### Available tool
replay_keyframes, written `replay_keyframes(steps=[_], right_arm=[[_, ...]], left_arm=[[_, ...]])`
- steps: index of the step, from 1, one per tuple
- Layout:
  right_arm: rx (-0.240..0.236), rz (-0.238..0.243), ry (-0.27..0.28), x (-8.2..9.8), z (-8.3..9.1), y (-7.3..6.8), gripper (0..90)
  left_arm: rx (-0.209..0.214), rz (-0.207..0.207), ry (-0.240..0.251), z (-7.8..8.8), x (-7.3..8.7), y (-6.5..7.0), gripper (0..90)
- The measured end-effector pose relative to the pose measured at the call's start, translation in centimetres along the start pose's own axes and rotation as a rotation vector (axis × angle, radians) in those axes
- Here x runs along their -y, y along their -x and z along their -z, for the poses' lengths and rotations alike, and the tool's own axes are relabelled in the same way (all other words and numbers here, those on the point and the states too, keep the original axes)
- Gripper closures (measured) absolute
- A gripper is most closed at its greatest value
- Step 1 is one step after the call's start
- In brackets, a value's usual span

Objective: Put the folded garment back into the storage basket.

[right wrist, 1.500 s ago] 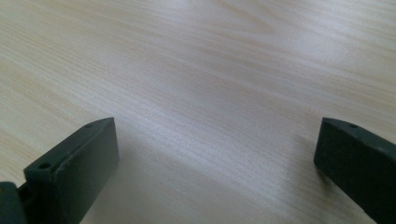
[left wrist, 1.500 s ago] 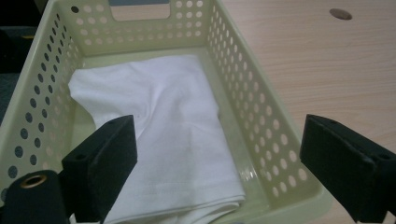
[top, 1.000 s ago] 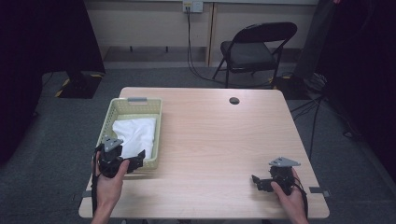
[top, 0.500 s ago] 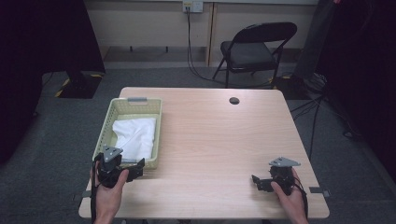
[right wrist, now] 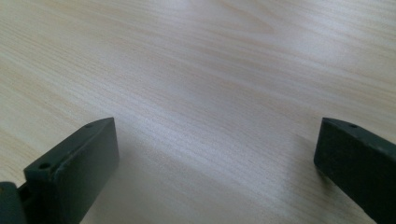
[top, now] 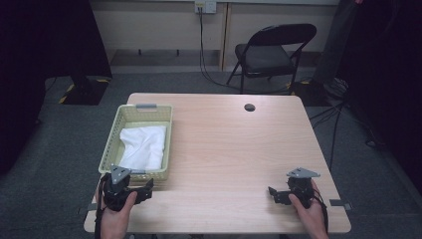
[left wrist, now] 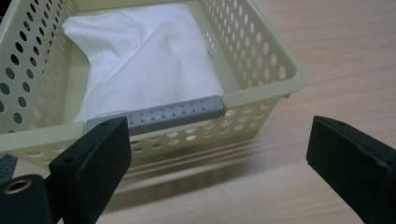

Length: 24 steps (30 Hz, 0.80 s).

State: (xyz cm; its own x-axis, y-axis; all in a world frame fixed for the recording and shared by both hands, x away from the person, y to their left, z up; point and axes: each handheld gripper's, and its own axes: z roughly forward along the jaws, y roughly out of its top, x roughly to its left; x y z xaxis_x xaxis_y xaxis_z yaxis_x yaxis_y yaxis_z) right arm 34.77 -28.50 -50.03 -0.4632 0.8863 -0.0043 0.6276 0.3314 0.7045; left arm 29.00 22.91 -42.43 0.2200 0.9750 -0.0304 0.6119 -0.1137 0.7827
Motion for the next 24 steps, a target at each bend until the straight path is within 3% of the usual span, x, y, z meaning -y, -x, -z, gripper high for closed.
replay_keyframes(steps=[13,18,22,24], right_arm=[[0.001,0.0,0.0,0.0,0.0,0.0,0.0],[0.001,0.001,0.001,0.0,0.0,0.0,0.0],[0.001,0.001,0.001,0.0,0.0,0.0,0.0],[0.001,0.001,0.001,0.0,0.0,0.0,0.0]], left_arm=[[-0.015,-0.001,-0.062,-0.3,2.2,-0.1,6.0],[-0.014,0.01,-0.117,-1.0,3.0,-0.4,6.0],[-0.028,-0.023,-0.16,-1.7,3.4,-0.1,6.0],[-0.027,-0.01,-0.195,-2.2,3.6,-0.1,6.0]])
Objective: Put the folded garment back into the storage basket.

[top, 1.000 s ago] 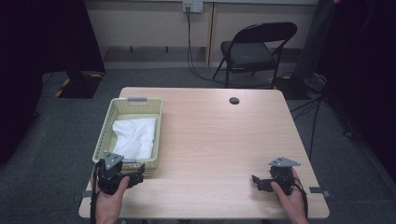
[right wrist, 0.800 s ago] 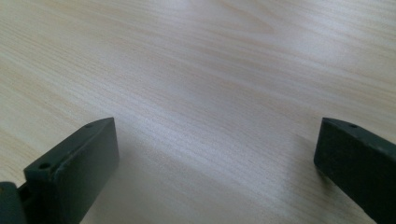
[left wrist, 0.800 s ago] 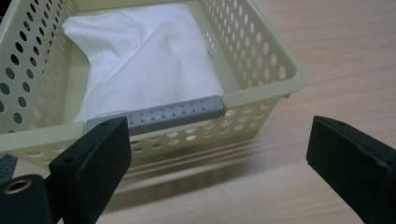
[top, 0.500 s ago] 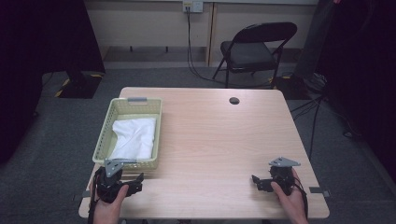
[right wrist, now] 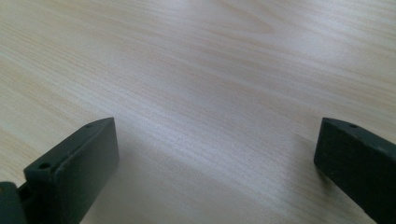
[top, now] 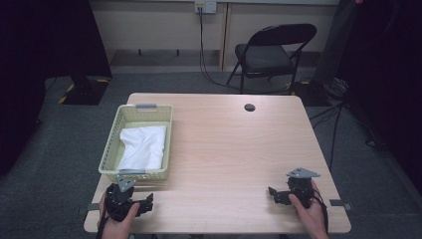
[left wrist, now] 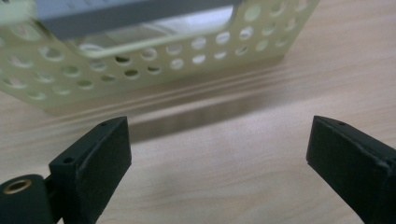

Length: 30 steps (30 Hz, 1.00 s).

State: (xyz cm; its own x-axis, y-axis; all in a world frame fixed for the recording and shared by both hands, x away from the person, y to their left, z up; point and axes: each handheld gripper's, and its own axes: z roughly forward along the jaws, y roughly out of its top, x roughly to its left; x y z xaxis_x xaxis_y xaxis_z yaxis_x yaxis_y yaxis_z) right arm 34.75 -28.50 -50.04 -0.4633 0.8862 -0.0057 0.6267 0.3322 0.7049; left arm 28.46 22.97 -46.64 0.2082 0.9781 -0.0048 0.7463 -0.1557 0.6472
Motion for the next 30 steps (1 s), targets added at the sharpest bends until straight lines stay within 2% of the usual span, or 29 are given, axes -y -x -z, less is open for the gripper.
replay_keyframes(steps=[1,4,13,21,23,30], right_arm=[[0.0,0.0,0.0,0.0,0.0,0.0,0.0],[0.0,0.0,0.0,0.0,0.0,0.0,0.0],[-0.001,0.001,0.001,0.0,0.0,0.0,0.0],[0.001,-0.001,0.002,0.0,0.0,0.0,0.0],[0.001,-0.002,0.001,0.0,0.0,0.0,0.0],[0.002,-0.004,0.001,0.0,0.0,-0.1,0.0]], left_arm=[[0.005,0.012,-0.014,-0.2,0.1,0.0,6.0],[-0.018,0.004,-0.049,-0.9,0.4,0.0,6.0],[-0.001,0.033,-0.105,-1.9,0.5,-0.3,6.7],[-0.021,0.031,-0.109,-2.2,0.5,-0.3,3.2],[-0.021,0.033,-0.107,-2.3,0.6,-0.4,0.3],[-0.017,0.034,-0.094,-2.3,0.7,-0.4,0.0]])
